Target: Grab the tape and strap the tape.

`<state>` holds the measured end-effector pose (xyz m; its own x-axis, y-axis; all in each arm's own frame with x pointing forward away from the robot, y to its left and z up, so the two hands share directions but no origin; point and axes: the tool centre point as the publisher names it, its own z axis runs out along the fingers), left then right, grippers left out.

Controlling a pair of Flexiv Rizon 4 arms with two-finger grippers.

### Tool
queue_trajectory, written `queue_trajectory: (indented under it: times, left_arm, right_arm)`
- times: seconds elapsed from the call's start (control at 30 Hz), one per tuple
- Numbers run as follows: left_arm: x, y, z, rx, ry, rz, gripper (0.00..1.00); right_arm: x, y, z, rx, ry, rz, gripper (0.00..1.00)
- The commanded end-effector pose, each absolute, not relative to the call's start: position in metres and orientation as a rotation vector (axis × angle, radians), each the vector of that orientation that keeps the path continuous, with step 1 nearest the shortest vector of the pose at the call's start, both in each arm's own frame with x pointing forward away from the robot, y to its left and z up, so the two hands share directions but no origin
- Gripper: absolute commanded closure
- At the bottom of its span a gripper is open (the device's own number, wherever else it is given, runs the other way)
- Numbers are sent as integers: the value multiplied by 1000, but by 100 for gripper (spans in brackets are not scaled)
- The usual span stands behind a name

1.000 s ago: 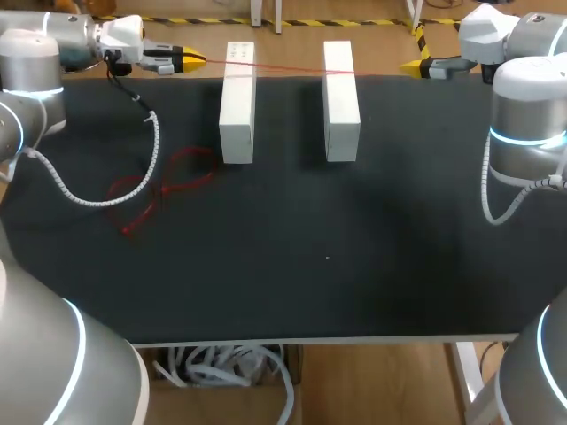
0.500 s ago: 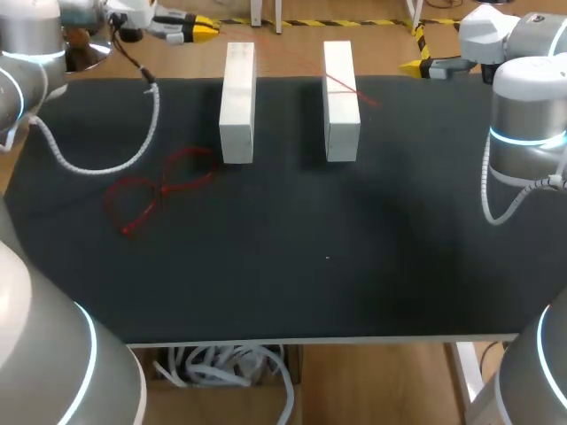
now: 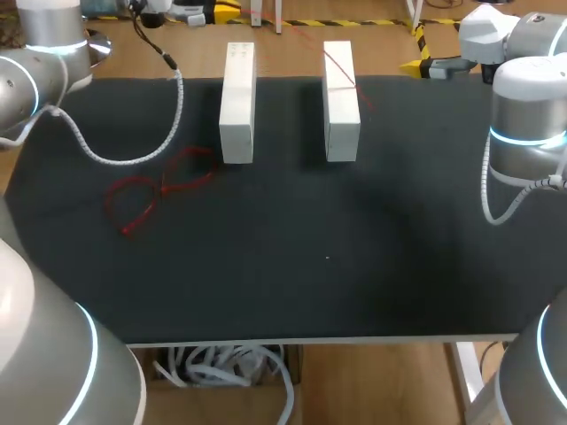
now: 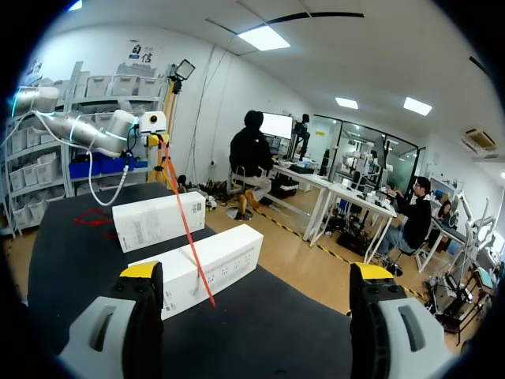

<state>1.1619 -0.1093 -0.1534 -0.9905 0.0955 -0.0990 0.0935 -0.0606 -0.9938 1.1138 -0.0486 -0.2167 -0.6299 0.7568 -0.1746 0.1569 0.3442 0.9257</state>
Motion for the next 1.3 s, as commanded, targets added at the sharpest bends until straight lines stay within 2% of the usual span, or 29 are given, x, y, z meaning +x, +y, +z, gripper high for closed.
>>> queue_trajectory:
  times: [0.03, 0.33, 1.3]
  left_arm:
    - [1151, -116, -147, -143, -2148, 2336, 100]
    - [1145, -130, -133, -93, -1938, 2467, 100]
    - [1131, -136, -124, -145, -1926, 2492, 100]
  right_arm:
    - [1114, -49, -216, 794, 2011, 1289, 0]
    - [1114, -49, -216, 794, 2011, 1289, 0]
    - [1114, -49, -216, 794, 2011, 1289, 0]
